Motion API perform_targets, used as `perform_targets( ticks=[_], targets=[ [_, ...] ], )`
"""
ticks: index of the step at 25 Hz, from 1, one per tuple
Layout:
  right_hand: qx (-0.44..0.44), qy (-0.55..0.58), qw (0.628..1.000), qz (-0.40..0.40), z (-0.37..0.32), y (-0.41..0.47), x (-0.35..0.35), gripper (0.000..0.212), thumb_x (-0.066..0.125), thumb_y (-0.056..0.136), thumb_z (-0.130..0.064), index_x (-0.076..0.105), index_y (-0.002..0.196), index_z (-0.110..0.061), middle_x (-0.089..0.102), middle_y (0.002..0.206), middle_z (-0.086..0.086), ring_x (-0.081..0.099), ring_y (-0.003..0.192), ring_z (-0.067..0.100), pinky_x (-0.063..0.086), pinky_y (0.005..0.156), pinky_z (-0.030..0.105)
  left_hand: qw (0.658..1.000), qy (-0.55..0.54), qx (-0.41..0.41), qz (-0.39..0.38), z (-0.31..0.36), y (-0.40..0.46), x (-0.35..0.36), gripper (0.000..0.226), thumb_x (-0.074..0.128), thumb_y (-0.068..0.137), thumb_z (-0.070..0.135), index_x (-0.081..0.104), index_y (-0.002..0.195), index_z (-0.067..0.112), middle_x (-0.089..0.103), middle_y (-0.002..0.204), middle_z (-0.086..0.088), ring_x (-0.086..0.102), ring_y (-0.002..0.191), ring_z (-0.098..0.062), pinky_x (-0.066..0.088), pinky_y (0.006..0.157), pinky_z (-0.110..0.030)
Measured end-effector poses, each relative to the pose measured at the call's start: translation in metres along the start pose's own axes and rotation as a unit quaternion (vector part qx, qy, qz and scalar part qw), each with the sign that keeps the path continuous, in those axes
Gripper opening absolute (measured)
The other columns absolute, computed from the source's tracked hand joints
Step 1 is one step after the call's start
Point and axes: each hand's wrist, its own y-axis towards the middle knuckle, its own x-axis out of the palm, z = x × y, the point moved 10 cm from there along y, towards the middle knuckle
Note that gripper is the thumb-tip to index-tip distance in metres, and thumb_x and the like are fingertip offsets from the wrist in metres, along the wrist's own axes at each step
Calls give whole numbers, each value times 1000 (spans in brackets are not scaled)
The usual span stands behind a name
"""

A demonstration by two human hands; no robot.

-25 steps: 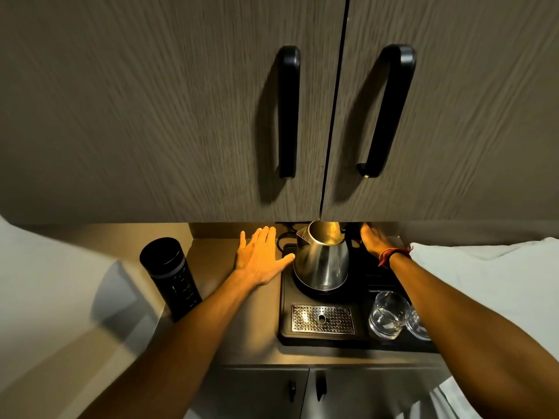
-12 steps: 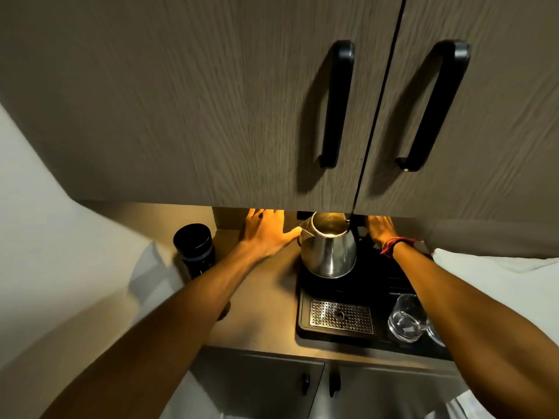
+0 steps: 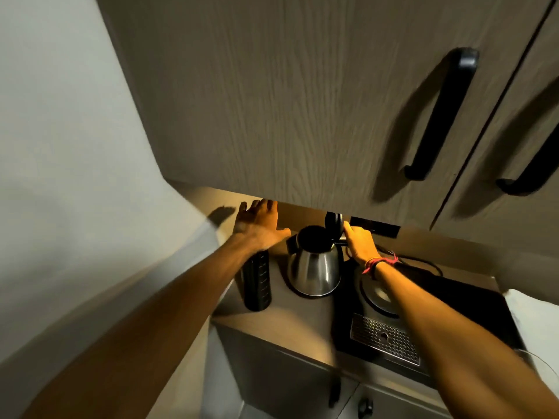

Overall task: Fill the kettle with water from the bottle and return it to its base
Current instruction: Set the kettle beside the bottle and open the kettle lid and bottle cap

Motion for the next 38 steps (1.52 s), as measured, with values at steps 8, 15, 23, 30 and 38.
perform_targets(
  ticks=[8, 15, 23, 30, 38],
  targets=[
    [-83, -99, 990, -48, -1, 3, 55, 44, 29, 100, -35, 56, 111, -3, 52, 79, 22, 56, 85, 41, 41, 74, 43, 979, -126, 116, -110, -28, -27, -5, 80, 73, 72, 52, 35, 140, 35, 40, 141, 7, 43, 126, -18, 46, 90, -36],
    [-119, -180, 976, -7, -8, 2, 41, 42, 34, 97, -41, 57, 102, -6, 53, 115, 19, 47, 114, 36, 40, 100, 51, 993, 87, 42, -66, -41, -34, -38, 102, 31, 66, 98, 42, 134, 23, 60, 125, -6, 59, 106, -30, 50, 86, -45],
    [-163, -316, 934, -38, -3, -1, 52, 57, 44, 95, -21, 23, 148, -13, 8, 160, 18, -2, 148, 36, 14, 117, 60, 994, 5, 39, -100, -32, -36, -31, 69, 62, 80, 67, 42, 127, 20, 57, 124, -8, 57, 105, -28, 49, 78, -39],
    [-136, -309, 941, -25, -4, 3, 46, 54, 29, 99, -31, 21, 148, -9, 3, 161, 13, -3, 149, 31, 10, 120, 55, 962, -18, 271, 19, 67, -72, 0, 72, 54, 81, 70, 44, 126, 15, 57, 114, -8, 59, 98, -25, 43, 67, -33],
    [-171, -400, 900, -28, -5, -5, 53, 69, 50, 90, -11, 16, 149, -16, 5, 158, 22, -1, 146, 43, 15, 115, 62, 965, -40, 98, -241, 60, -132, 196, 80, 75, 85, 37, 33, 149, 14, 38, 148, -14, 42, 133, -37, 46, 105, -48]
  ],
)
